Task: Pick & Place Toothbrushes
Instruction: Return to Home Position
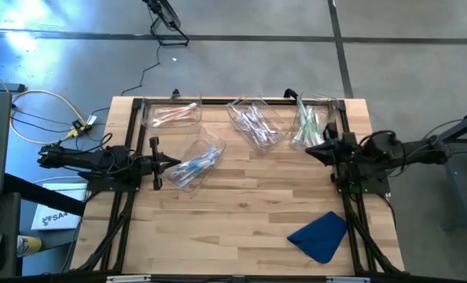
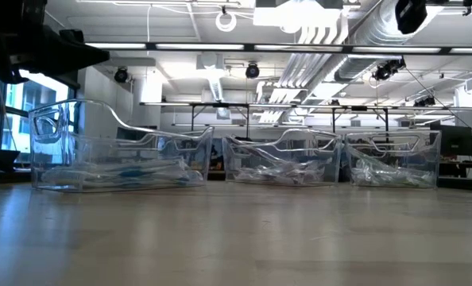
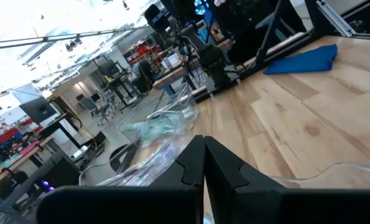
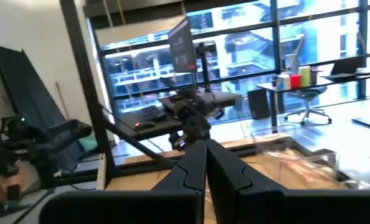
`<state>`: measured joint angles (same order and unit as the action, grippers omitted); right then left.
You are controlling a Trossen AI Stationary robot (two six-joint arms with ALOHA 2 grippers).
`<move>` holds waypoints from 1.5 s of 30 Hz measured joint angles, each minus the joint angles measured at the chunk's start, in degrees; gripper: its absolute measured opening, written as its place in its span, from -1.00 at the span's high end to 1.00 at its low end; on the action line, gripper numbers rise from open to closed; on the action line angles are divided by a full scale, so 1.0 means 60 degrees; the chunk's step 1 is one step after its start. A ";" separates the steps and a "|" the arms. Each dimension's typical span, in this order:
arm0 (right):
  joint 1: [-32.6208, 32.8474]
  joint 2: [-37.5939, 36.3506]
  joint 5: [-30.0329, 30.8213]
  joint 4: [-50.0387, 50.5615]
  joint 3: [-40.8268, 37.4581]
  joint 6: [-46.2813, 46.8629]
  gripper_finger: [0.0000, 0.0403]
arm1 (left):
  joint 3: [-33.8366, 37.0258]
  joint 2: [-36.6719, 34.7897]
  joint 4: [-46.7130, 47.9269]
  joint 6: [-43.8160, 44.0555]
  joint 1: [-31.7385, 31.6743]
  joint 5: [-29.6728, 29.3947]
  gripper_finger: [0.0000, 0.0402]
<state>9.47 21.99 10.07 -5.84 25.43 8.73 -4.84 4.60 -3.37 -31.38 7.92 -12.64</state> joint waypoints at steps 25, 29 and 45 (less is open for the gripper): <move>0.0001 -0.3543 -0.0243 0.2708 -0.0022 -0.0956 0.98 | 0.0000 0.0000 0.0079 0.0064 0.0000 -0.0011 1.00; 0.0000 -0.3496 -0.0445 0.2571 -0.0349 -0.0925 0.98 | -0.0004 0.0000 0.0076 0.0113 -0.0002 -0.0015 1.00; 0.0002 -0.3496 -0.0473 -0.0633 -0.3958 -0.0437 0.98 | -0.0007 0.0004 0.0390 0.0735 -0.0002 -0.0015 1.00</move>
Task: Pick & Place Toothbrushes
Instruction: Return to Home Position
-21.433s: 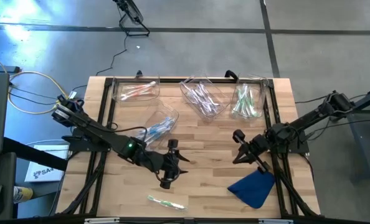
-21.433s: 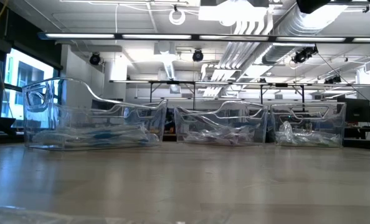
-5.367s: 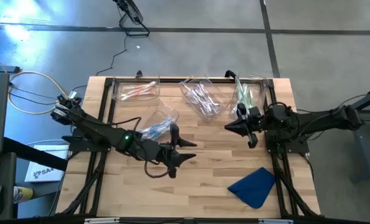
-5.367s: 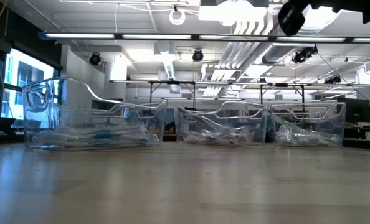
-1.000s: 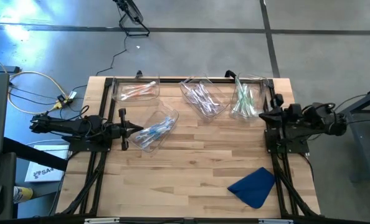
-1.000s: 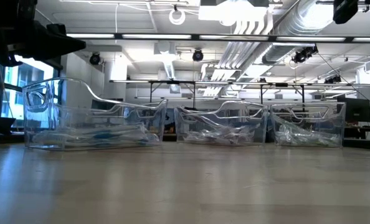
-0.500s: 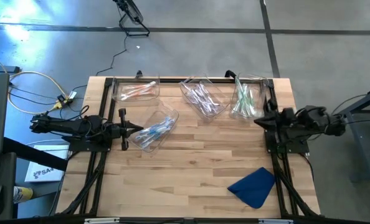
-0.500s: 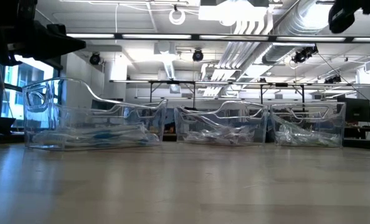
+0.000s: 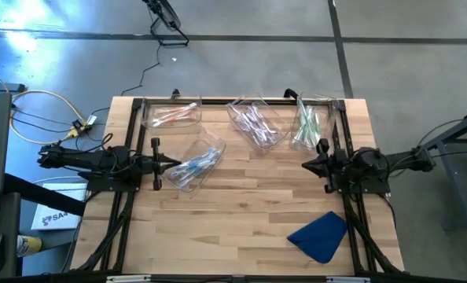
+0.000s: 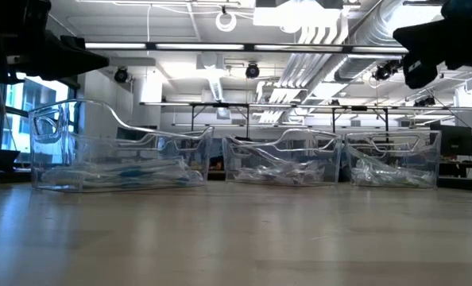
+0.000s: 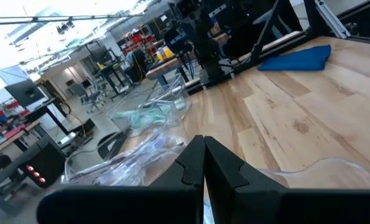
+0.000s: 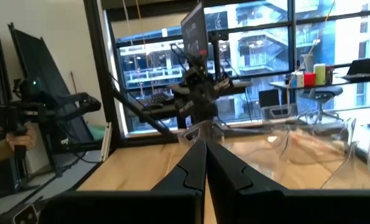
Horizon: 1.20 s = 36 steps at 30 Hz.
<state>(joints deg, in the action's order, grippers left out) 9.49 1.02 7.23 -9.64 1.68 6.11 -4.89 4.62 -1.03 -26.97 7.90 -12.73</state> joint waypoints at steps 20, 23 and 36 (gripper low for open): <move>-0.0001 0.0000 -0.0777 0.0179 -0.0206 -0.0269 0.98 | 0.0000 0.0000 0.0001 0.0000 0.0000 0.0000 1.00; 0.0002 0.0000 -0.0777 0.0412 -0.0206 -0.0254 0.98 | -0.0001 0.0000 0.0221 -0.0134 0.0000 0.0099 1.00; -0.0002 0.0000 -0.0775 0.0521 -0.0213 -0.0307 0.98 | 0.0641 0.0018 -0.0134 -0.0838 0.0000 0.1901 1.00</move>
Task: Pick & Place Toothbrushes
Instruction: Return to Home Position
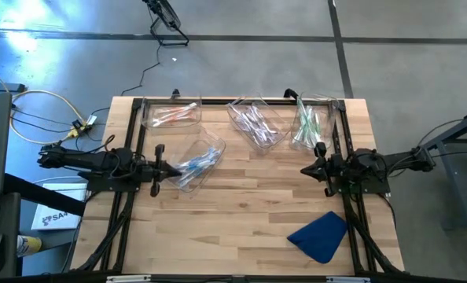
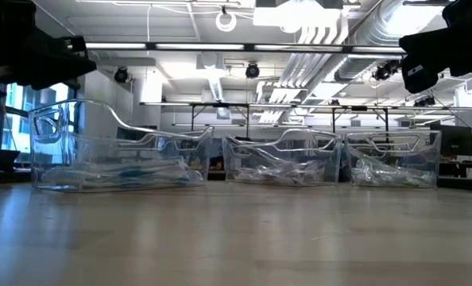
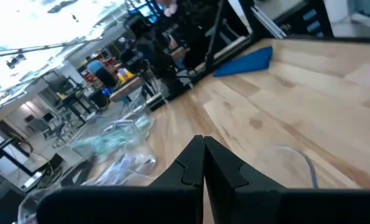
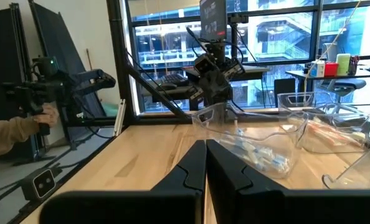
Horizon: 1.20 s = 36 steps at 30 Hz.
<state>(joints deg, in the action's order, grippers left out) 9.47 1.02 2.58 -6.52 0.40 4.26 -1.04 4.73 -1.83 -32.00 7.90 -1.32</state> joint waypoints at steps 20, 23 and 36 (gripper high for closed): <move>0.0004 0.0000 0.0278 0.0712 -0.0015 -0.0253 0.98 | 0.0053 0.0011 0.0147 0.0053 0.0000 -0.0036 1.00; 0.0003 0.0000 0.0276 0.0721 -0.0015 -0.0253 0.98 | 0.0058 0.0011 0.0147 0.0053 0.0000 -0.0036 1.00; 0.0000 0.0000 0.0282 0.0749 -0.0015 -0.0253 0.98 | 0.0062 0.0011 0.0147 0.0053 0.0000 -0.0011 1.00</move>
